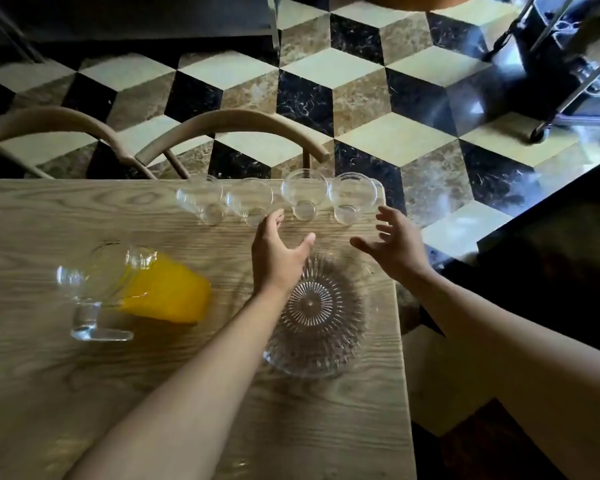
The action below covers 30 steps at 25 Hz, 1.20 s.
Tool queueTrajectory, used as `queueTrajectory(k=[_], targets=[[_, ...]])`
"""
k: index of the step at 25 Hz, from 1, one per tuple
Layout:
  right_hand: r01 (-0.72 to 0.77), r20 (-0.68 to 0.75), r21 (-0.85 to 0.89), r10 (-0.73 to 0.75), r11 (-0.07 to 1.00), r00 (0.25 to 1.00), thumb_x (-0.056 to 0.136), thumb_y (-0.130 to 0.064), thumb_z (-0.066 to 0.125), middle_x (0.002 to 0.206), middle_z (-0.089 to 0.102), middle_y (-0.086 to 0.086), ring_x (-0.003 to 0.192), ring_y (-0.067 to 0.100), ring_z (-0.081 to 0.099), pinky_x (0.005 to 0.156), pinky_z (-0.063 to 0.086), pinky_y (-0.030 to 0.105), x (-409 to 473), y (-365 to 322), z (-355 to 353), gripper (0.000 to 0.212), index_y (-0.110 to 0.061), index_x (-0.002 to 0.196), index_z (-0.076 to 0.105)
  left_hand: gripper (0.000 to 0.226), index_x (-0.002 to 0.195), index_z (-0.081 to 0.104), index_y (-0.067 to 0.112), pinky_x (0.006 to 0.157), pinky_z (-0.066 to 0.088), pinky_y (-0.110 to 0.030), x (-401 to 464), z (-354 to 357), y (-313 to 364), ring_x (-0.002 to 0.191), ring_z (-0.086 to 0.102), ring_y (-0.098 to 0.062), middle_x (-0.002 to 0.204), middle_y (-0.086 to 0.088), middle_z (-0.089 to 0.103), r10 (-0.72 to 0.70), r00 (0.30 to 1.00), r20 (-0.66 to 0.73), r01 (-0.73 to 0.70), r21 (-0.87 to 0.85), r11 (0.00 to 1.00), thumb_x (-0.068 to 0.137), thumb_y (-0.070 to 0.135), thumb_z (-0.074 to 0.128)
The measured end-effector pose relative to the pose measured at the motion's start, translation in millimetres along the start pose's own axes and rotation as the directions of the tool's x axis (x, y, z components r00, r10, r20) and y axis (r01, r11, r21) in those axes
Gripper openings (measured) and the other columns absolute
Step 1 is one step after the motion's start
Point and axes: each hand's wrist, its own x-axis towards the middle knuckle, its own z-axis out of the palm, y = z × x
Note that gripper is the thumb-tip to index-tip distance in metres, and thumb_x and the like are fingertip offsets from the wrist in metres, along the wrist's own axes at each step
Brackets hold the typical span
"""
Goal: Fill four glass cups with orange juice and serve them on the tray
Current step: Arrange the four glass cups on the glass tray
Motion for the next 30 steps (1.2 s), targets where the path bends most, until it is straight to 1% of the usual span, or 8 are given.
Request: queueTrajectory(k=[7, 9, 11, 14, 18, 24, 27, 30], targets=[[0.058, -0.005, 0.154, -0.058, 0.986, 0.998, 0.074, -0.018, 0.093, 0.145, 0.061, 0.004, 0.13, 0.013, 0.059, 0.112, 0.049, 0.035, 34, 12, 9, 0.086, -0.014, 0.148, 0.049, 0.08, 0.147, 0.056, 0.008, 0.114, 0.047, -0.03, 27, 34, -12, 0.132, 0.059, -0.021, 0.147, -0.011, 0.062, -0.096, 0.993, -0.066, 0.086, -0.151, 0.985, 0.078, 0.024, 0.093], [0.064, -0.008, 0.13, -0.063, 0.989, 0.998, 0.073, -0.019, 0.093, 0.128, 0.069, -0.008, 0.111, -0.004, 0.065, 0.103, 0.054, 0.026, 40, 11, 14, 0.079, -0.017, 0.142, 0.054, 0.082, 0.149, 0.053, 0.009, 0.114, 0.044, -0.028, 31, 44, -16, 0.135, 0.056, -0.02, 0.149, -0.009, 0.06, -0.136, 0.989, -0.055, 0.124, -0.184, 0.975, 0.078, 0.023, 0.093], [0.081, -0.009, 0.098, -0.08, 0.992, 0.997, 0.073, -0.02, 0.093, 0.105, 0.065, -0.024, 0.087, -0.02, 0.061, 0.086, 0.053, 0.006, 46, 10, 18, 0.075, -0.018, 0.139, 0.056, 0.084, 0.15, 0.052, 0.011, 0.113, 0.042, -0.026, 38, 55, -20, 0.138, 0.054, -0.02, 0.151, -0.008, 0.058, -0.17, 0.984, -0.056, 0.155, -0.207, 0.966, 0.078, 0.024, 0.092], [0.093, -0.01, 0.087, -0.092, 0.992, 0.996, 0.073, -0.023, 0.094, 0.11, 0.06, -0.022, 0.089, -0.004, 0.067, 0.074, 0.04, -0.009, 52, 9, 22, 0.082, -0.016, 0.143, 0.053, 0.085, 0.15, 0.051, 0.009, 0.111, 0.039, -0.023, 49, 66, -24, 0.139, 0.053, -0.018, 0.15, -0.008, 0.058, -0.212, 0.976, -0.049, 0.196, -0.224, 0.955, 0.078, 0.025, 0.093], [0.153, -0.053, 0.131, -0.147, 0.98, 0.988, 0.074, -0.024, 0.093, 0.117, 0.06, -0.018, 0.1, 0.011, 0.07, 0.076, 0.042, -0.006, 58, 14, 26, 0.078, -0.018, 0.142, 0.055, 0.085, 0.146, 0.051, 0.006, 0.108, 0.039, -0.017, 58, 77, -28, 0.133, 0.055, -0.016, 0.145, -0.008, 0.058, -0.223, 0.972, -0.069, 0.195, -0.287, 0.938, 0.075, 0.023, 0.095], [0.149, -0.056, 0.167, -0.141, 0.975, 0.988, 0.075, -0.023, 0.093, 0.12, 0.064, -0.012, 0.084, -0.008, 0.069, 0.071, 0.046, -0.002, 61, 16, 26, 0.071, -0.02, 0.136, 0.057, 0.083, 0.145, 0.052, 0.006, 0.104, 0.045, -0.012, 63, 82, -27, 0.129, 0.061, -0.017, 0.144, -0.011, 0.061, -0.209, 0.973, -0.1, 0.169, -0.31, 0.936, 0.075, 0.025, 0.095], [0.156, -0.075, 0.174, -0.145, 0.972, 0.987, 0.074, -0.023, 0.093, 0.119, 0.065, -0.011, 0.08, -0.009, 0.069, 0.07, 0.048, 0.002, 57, 19, 26, 0.071, -0.019, 0.136, 0.057, 0.08, 0.144, 0.053, 0.006, 0.102, 0.048, -0.011, 65, 77, -23, 0.127, 0.062, -0.017, 0.143, -0.012, 0.062, -0.181, 0.977, -0.11, 0.14, -0.304, 0.942, 0.077, 0.023, 0.094], [0.171, -0.125, 0.163, -0.152, 0.972, 0.981, 0.075, -0.025, 0.093, 0.123, 0.066, -0.006, 0.092, 0.004, 0.067, 0.074, 0.05, 0.01, 50, 19, 24, 0.07, -0.018, 0.136, 0.058, 0.081, 0.143, 0.054, 0.003, 0.102, 0.049, -0.01, 58, 67, -18, 0.127, 0.064, -0.019, 0.141, -0.015, 0.062, -0.141, 0.982, -0.124, 0.099, -0.291, 0.951, 0.076, 0.025, 0.094]])
